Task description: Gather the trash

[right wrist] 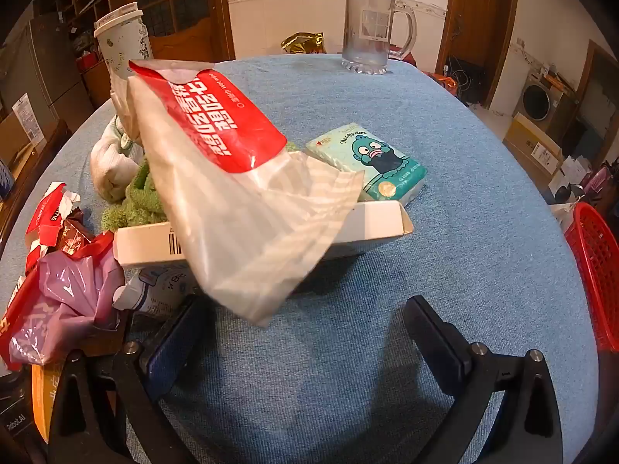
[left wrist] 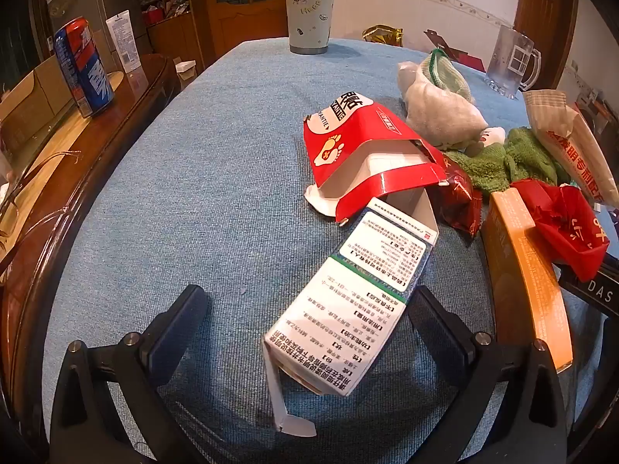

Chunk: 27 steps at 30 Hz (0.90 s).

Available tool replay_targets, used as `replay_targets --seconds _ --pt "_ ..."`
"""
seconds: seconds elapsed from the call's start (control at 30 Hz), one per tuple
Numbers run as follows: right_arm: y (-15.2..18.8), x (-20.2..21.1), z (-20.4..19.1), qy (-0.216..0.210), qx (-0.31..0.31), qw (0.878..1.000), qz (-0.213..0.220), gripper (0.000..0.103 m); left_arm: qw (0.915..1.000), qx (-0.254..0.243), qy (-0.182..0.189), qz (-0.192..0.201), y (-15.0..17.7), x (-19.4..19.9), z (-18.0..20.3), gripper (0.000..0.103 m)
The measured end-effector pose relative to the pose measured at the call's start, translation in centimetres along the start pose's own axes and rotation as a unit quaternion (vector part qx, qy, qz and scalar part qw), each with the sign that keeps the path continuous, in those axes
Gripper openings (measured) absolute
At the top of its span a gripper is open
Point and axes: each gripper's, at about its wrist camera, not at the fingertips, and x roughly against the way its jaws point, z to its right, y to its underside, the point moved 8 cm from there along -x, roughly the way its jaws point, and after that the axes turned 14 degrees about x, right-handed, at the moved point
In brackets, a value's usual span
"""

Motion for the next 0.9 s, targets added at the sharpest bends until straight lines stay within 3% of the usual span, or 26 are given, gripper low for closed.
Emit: replay_targets --seconds 0.13,0.2,0.33,0.47,0.53,0.8,0.9 --pt "0.0 0.0 0.0 0.005 0.003 1.0 0.0 0.103 0.9999 -0.008 -0.003 -0.006 0.5 0.5 0.1 0.103" --pt "0.1 0.0 0.0 0.001 0.004 1.0 -0.001 0.103 0.9997 -0.02 0.015 -0.007 1.4 1.5 0.3 0.103" --pt "1.6 1.5 0.3 -0.053 0.036 0.998 -0.004 0.103 0.9983 -0.014 0.041 0.039 2.3 4.8 -0.1 0.103" --pt "4.1 5.5 1.6 -0.055 0.052 0.996 0.036 0.103 0.993 0.014 0.065 0.098 2.6 9.3 -0.4 0.103" --pt "5.9 8.7 2.4 -0.055 0.041 0.995 0.07 0.103 0.9864 0.035 0.081 0.139 3.1 11.5 -0.6 0.103" --pt "11.7 15.8 1.8 -0.049 0.027 0.985 0.161 0.099 0.9783 0.026 0.074 0.192 6.2 15.2 0.4 0.103" --pt "12.1 16.5 1.1 -0.045 0.036 0.984 0.166 0.094 0.9761 0.025 0.071 0.204 7.3 16.2 0.5 0.103"
